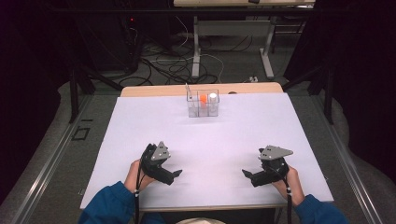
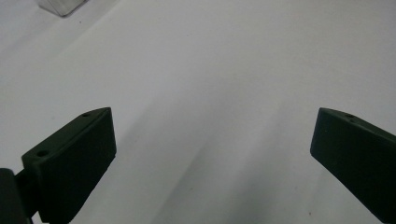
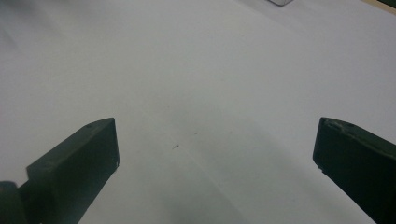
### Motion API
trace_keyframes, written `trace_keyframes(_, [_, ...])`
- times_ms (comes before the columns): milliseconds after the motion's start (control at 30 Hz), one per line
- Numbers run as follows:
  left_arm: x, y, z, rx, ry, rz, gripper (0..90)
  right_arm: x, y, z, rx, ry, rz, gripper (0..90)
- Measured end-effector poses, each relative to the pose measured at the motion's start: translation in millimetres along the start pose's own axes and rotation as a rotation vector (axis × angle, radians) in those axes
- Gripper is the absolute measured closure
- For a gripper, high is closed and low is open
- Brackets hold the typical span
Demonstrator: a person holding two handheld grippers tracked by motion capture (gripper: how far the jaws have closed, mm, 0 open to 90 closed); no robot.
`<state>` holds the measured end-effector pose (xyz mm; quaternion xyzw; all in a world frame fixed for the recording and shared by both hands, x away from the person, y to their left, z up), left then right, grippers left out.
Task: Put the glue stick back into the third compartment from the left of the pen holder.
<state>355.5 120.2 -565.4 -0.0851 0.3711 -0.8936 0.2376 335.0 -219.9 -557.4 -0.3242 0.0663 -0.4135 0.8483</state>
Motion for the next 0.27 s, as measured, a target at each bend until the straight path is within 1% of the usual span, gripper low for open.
trace_keyframes(33, [-0.1, 0.0, 0.1, -0.001, 0.001, 0.003, 0.0, 0.0, 0.9, -0.2, 0.007, -0.005, -0.005, 0.0])
trace_keyframes(100, [0.1, 0.0, 0.2, -0.003, 0.005, 0.004, 0.0, -0.3, 0.9, -1.2, -0.003, -0.008, 0.004, 0.0])
trace_keyframes(133, [0.2, 0.0, 0.2, -0.003, 0.005, 0.005, 0.0, 0.1, 1.1, -1.4, -0.004, -0.014, 0.001, 0.0])
trace_keyframes(167, [0.1, 0.0, 0.2, -0.003, 0.005, 0.004, 0.0, -0.7, 2.1, -1.3, 0.012, -0.009, 0.003, 0.0])
trace_keyframes(200, [0.0, 0.1, 0.2, -0.002, 0.003, 0.003, 0.0, -0.5, 2.7, -1.1, 0.020, -0.018, 0.005, 0.0])
trace_keyframes(233, [-0.2, 0.4, 0.2, -0.001, 0.002, 0.005, 0.0, -0.5, 2.4, -1.3, 0.012, -0.020, 0.004, 0.0])
trace_keyframes(267, [-0.4, 0.9, 0.3, 0.002, 0.003, 0.005, 0.0, -0.8, 2.4, -1.1, 0.021, -0.012, 0.003, 0.0])
Point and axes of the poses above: each handheld gripper's, and its own axes: y roughly forward along the jaws, z roughly out of its top, x roughly to its right, the point moved 5 cm from there along y, roughly forward along the jaws, and after that the axes turned 5 degrees about -z, right-handed, at the moved point
